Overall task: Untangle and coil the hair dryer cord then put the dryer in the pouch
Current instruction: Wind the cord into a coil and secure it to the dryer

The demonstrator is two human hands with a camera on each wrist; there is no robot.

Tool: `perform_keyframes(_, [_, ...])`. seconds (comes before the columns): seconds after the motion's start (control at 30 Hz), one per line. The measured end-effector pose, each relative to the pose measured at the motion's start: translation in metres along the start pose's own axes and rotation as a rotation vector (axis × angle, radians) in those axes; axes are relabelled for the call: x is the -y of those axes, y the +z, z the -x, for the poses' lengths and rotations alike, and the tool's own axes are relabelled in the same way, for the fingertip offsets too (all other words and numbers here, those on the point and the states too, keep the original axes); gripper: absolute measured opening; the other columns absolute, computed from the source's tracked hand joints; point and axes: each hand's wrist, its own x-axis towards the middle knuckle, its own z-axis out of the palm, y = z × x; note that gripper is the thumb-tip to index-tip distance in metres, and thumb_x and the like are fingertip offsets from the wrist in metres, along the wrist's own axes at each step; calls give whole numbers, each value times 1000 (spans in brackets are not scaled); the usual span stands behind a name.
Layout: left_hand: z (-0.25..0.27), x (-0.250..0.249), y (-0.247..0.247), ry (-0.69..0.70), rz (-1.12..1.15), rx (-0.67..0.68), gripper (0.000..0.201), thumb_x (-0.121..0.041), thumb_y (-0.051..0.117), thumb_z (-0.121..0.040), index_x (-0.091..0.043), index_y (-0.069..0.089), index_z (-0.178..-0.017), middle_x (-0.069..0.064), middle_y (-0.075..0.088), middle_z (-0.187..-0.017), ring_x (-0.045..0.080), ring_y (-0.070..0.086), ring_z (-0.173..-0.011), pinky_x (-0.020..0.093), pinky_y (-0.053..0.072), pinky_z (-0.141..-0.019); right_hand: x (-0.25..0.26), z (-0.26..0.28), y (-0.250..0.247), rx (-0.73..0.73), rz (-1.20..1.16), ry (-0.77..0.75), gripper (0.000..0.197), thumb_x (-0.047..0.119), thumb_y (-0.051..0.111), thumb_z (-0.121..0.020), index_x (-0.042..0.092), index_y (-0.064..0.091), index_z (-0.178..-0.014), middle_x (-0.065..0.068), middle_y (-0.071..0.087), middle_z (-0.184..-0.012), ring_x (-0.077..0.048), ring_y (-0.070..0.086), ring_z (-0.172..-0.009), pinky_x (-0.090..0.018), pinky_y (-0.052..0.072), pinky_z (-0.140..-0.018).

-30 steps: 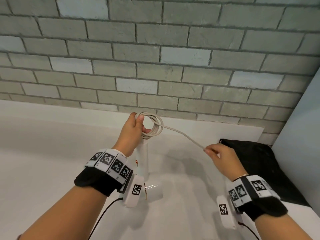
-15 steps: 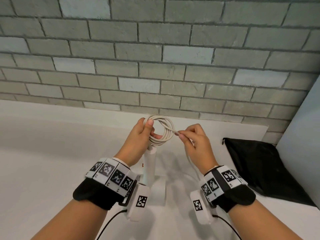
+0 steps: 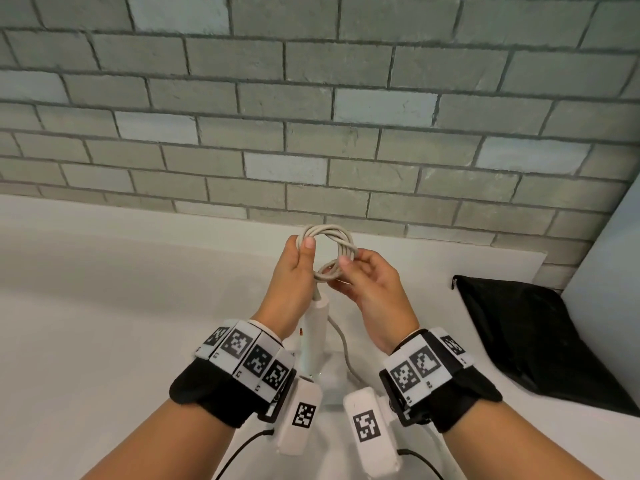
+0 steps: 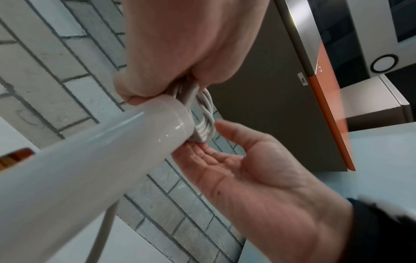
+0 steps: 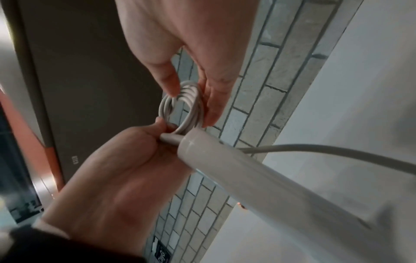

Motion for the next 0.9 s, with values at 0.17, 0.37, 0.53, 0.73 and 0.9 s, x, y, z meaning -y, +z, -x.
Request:
perform_keyframes(0.17, [2,4,5,32,-27,16,25,-32,31,-97,-12,46,-95,-1,46,-74,9,42,-61,22,36,-57,4,-4,0,13,-166,96,18,2,50,-89,-3,52,-106,-14,65,-77,-19,66,-67,-31,58,-72])
perform_keyframes(0.37, [0,9,4,44,-60,22,30,-35,31,-97,-11,48,-104,4,47,-88,14,44,-74,29,38,-70,15,-3,-1,189,-415,243,11,13,50,-81,5,56,-86,-3,62,-59,-17,59,-63,-37,51,-79])
perform_keyframes(0.53, [-4,11,11,3,-51,69,31,-38,32,-96,-13,49,-106,13,48,-99,12,46,-74,24,36,-63,18,0,0,185,-225,177,26,-4,58,-78,5,53,-102,3,48,-52,-12,50,-58,-37,50,-78])
perform_keyframes(0.73, [-7,13,10,7,-92,-15,24,-41,32,-95,-22,46,-94,12,46,-95,21,47,-78,45,42,-77,20,-4,-9,17,149,224,49,-10,56,-77,9,42,-120,-7,53,-95,-16,57,-80,-30,54,-67])
perform_keyframes(0.9, [-12,11,15,-20,-112,-69,24,-35,32,-96,-16,47,-92,14,48,-107,24,49,-89,43,42,-89,15,9,-19,23,180,276,9,-1,51,-86,3,53,-78,-8,60,-71,-18,63,-61,-26,55,-56])
